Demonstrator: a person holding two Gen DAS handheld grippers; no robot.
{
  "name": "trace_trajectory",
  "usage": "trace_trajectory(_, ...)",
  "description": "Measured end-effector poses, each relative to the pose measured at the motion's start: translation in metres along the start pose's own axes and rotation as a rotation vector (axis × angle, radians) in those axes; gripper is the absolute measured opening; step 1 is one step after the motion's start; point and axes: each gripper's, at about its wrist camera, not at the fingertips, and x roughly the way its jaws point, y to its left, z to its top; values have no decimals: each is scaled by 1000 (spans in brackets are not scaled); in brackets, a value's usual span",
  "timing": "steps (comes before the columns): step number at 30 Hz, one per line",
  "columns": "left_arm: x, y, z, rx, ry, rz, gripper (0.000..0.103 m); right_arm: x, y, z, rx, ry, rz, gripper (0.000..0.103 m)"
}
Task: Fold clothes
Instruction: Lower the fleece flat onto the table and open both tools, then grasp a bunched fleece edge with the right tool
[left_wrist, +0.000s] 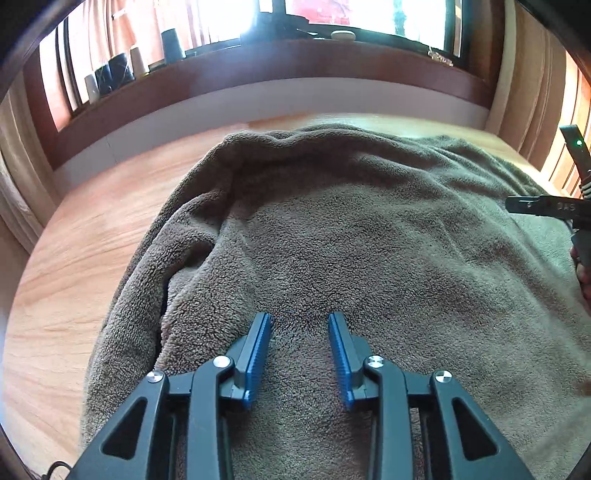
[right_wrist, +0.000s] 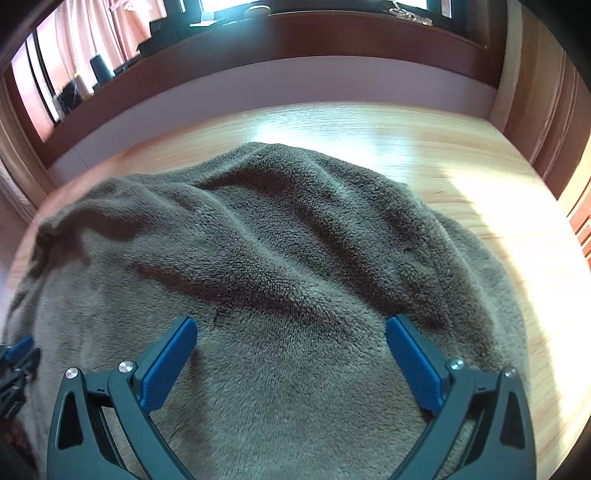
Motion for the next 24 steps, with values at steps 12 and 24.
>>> trace_trajectory(12, -9, 61, 5, 2, -5, 47, 42, -146, -94, -59, -5, -289, 73, 103)
trace_trajectory(24, -41, 8, 18, 50, -31, 25, 43, -204, -127, -151, -124, -293, -59, 102)
